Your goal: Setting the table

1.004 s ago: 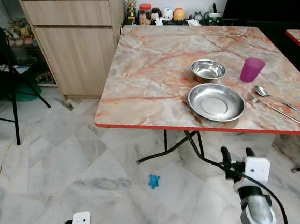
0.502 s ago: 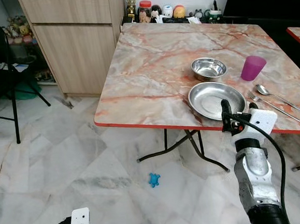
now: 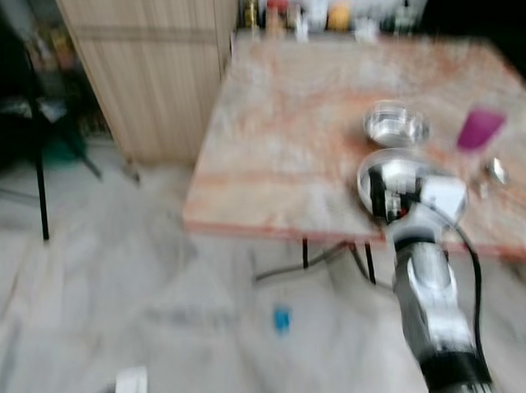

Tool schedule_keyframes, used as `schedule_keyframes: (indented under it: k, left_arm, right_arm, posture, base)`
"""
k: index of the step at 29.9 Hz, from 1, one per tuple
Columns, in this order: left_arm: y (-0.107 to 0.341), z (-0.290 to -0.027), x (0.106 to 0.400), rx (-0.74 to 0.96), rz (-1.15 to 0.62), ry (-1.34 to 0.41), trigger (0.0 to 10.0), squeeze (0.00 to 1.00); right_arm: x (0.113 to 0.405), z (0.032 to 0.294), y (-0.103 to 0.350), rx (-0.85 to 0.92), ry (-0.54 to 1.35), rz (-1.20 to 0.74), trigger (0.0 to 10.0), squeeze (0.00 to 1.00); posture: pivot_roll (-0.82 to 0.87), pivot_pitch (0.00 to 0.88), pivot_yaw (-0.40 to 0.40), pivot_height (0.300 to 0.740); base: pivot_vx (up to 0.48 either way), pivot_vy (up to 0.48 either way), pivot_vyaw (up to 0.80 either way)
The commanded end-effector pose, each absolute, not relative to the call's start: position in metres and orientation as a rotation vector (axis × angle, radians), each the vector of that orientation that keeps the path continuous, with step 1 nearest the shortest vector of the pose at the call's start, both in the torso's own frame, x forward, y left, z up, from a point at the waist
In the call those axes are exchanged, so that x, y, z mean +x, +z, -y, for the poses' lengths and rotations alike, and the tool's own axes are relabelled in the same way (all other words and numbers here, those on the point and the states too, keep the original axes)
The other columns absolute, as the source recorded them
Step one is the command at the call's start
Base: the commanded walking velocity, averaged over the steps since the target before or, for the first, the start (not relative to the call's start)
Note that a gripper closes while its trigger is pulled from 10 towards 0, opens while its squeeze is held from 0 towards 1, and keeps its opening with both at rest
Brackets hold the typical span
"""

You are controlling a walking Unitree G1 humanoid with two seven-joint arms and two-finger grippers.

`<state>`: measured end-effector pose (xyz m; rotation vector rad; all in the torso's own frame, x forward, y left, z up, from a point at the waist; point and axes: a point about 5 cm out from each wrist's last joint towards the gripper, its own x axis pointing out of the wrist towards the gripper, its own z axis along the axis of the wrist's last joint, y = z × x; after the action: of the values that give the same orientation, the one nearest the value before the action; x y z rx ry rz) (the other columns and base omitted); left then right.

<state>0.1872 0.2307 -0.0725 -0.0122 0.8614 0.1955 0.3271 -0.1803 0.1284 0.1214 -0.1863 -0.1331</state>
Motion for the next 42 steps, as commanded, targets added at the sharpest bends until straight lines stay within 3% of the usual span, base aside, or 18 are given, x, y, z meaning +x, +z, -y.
schedule_keyframes:
  k: [1,10,27,33,42]
  left_arm:
    - [-0.0758,-0.2178,0.1869,-0.038,-0.872,0.167,10.0,0.0]
    - [-0.077,-0.2171,0.1847,-0.04,-0.876,0.168,10.0,0.0]
    - [-0.077,-0.2187,0.1835,-0.017,-0.874,0.166,10.0,0.0]
    - [-0.0776,-0.219,0.1823,-0.014,-0.879,0.167,10.0,0.0]
    - [-0.0777,-0.219,0.1822,-0.02,-0.881,0.174,10.0,0.0]
  right_arm:
    - [0.3235,0.1926,0.1236,0.117,-0.169,0.165,10.0,0.0]
    - [0.3237,0.1907,0.1243,0.115,-0.163,0.165,10.0,0.0]
    - [0.3227,0.1918,0.1223,0.117,-0.168,0.157,10.0,0.0]
    - [0.3222,0.1954,0.1217,0.124,-0.181,0.148,10.0,0.0]
    - [0.3215,0.1938,0.1185,0.148,-0.178,0.129,10.0,0.0]
  posture:
    - [0.08,0.068,-0.09,0.74]
    - [0.09,0.069,-0.094,0.74]
    - [0.09,0.07,-0.096,0.74]
    - [0.08,0.071,-0.095,0.74]
    - [0.08,0.072,-0.098,0.74]
  base:
    - [0.334,0.0,0.0]
    - [0.32,0.0,0.0]
    - [0.0,0.0,0.0]
    - [0.0,-0.33,0.0]
    - [0.0,-0.067,-0.6]
